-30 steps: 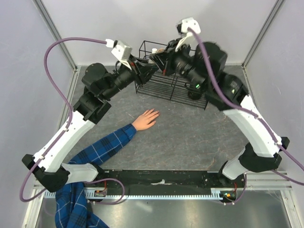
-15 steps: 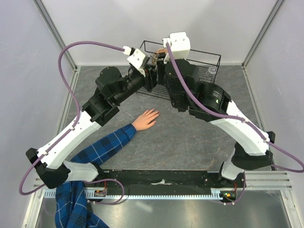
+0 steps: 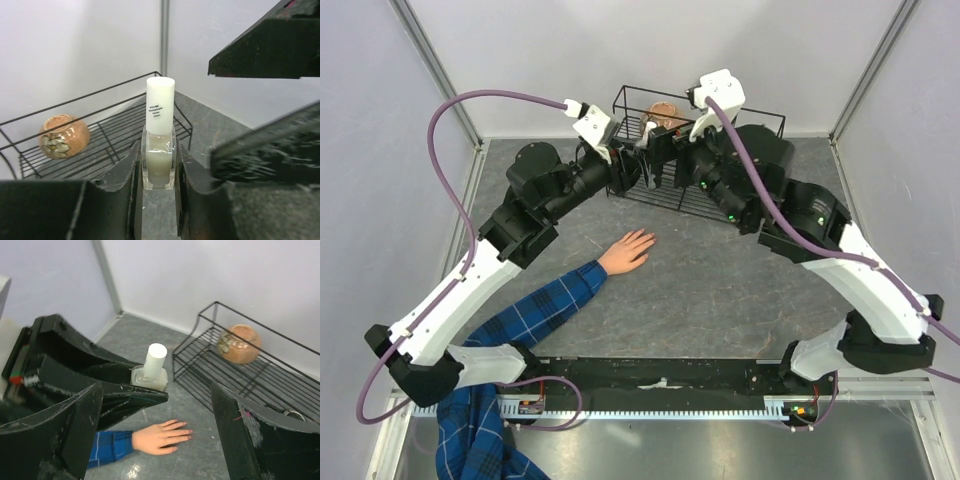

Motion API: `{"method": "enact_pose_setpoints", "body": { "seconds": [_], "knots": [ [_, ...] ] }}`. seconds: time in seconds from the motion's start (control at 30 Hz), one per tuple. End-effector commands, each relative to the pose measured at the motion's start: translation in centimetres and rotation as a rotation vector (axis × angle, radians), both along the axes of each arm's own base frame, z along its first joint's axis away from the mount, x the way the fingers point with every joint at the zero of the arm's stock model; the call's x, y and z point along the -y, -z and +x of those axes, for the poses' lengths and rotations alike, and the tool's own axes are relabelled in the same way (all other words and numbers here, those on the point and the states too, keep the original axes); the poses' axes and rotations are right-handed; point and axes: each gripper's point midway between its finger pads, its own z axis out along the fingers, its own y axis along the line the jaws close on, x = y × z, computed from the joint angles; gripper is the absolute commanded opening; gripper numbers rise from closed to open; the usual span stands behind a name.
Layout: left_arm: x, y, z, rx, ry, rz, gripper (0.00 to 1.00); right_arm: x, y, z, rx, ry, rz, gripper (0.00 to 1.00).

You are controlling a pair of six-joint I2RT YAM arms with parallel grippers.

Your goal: Paint the nails

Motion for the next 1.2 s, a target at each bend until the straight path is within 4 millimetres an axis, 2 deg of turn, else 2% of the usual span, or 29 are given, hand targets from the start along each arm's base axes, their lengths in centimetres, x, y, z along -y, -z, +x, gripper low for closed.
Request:
{"method": "enact_pose_setpoints", "body": {
  "seconds": [0.0, 0.03, 0.07, 0.1, 0.13, 0.17, 0.3, 0.43, 0.63, 0.83, 1.07, 1.17],
  "knots": [
    [0.0, -2.9, -1.9, -0.053, 0.192, -0.119, 0.02, -2.9, 0.9, -3.2, -0.04, -0.438, 0.028, 0.95],
    [0.4, -2.8, -3.2, -0.069, 0.291, -0.119, 0.02, -2.3, 0.7, -2.8, -0.036, -0.477, 0.032, 0.95],
    [0.3, -2.6, -3.4, -0.093, 0.327, -0.129, 0.02, -3.0, 0.3, -4.7, -0.035, -0.622, 0.039, 0.95],
    [-0.2, -3.1, -3.4, -0.123, 0.355, -0.168, 0.02, -3.0, 0.2, -5.3, -0.039, -0.679, 0.046, 0.95],
    [-0.1, -2.8, -4.5, -0.15, 0.431, -0.16, 0.02, -2.5, -0.1, -5.1, -0.039, -0.702, 0.054, 0.95],
    [-0.2, -3.1, -4.8, -0.152, 0.46, -0.172, 0.02, -2.6, -0.8, -6.3, -0.05, -0.781, 0.081, 0.95],
    [-0.2, -3.6, -6.7, -0.263, 0.629, -0.221, 0.02, -2.1, -1.7, -5.7, -0.074, -0.824, 0.138, 0.92],
    [0.2, -3.9, -8.3, -0.329, 0.777, -0.23, 0.02, -1.2, -2.9, -4.3, -0.088, -0.841, 0.21, 0.84],
    [0.4, -3.9, -8.3, -0.342, 0.798, -0.237, 0.02, -0.2, -3.7, -2.5, -0.113, -0.836, 0.282, 0.64],
    [0.5, -3.9, -8.0, -0.344, 0.799, -0.245, 0.02, -1.2, -3.0, -3.3, -0.157, -0.956, 0.323, 0.54],
    [0.8, -4.1, -7.6, -0.347, 0.804, -0.257, 0.02, -1.6, -1.8, -3.0, -0.179, -0.973, 0.316, 0.54],
    [0.8, -4.1, -7.5, -0.345, 0.803, -0.258, 0.02, -1.7, -1.6, -2.7, -0.179, -0.967, 0.314, 0.44]
  ]
}}
